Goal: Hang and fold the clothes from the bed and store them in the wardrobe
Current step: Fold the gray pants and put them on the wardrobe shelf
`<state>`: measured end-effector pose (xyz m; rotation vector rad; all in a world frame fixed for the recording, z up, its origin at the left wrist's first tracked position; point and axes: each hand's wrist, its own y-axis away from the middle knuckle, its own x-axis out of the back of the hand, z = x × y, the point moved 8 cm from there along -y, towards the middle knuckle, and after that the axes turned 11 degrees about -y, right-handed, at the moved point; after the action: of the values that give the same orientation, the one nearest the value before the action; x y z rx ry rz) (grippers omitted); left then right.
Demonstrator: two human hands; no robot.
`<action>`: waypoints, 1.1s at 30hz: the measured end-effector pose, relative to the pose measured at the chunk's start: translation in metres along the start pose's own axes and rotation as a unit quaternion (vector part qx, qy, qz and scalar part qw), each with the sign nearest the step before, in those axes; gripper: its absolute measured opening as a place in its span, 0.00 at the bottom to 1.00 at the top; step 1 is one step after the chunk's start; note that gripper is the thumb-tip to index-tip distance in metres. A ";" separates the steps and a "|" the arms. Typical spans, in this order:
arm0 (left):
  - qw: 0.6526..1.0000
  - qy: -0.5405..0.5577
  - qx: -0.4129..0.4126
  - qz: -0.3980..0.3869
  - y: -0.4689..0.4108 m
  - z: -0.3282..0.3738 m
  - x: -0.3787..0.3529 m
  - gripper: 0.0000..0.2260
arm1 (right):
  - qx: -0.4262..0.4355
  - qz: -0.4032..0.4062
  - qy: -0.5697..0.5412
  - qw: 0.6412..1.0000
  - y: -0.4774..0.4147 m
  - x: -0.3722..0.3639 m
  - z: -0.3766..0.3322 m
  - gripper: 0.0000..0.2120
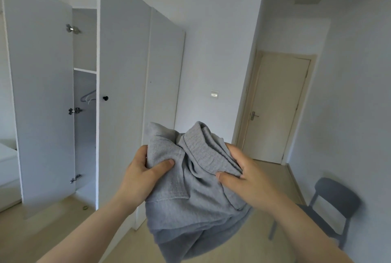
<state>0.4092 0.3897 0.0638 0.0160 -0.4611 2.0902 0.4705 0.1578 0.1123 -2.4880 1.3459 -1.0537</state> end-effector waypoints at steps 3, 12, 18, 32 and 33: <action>1.000 0.002 -0.006 0.006 -0.043 -0.009 -0.007 0.16 | 0.009 0.003 0.000 1.000 -0.044 0.004 0.018 0.29; 0.998 -0.022 0.012 0.062 -0.136 -0.049 -0.012 0.15 | 0.040 -0.045 -0.030 0.998 -0.159 -0.008 0.084 0.28; 0.989 -0.056 0.037 0.136 -0.188 -0.079 0.000 0.19 | 0.079 -0.113 -0.077 0.987 -0.242 -0.031 0.122 0.28; 0.923 -0.166 0.095 0.334 -0.210 -0.108 0.090 0.14 | 0.171 -0.288 -0.216 0.917 -0.379 -0.156 0.138 0.26; 0.918 -0.169 0.101 0.345 -0.208 -0.112 0.102 0.14 | 0.176 -0.300 -0.224 0.910 -0.385 -0.172 0.134 0.26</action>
<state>0.5450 0.6076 0.0455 0.3954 -0.4992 2.8462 0.7576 0.4925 0.0811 -2.6612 0.2330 -0.6443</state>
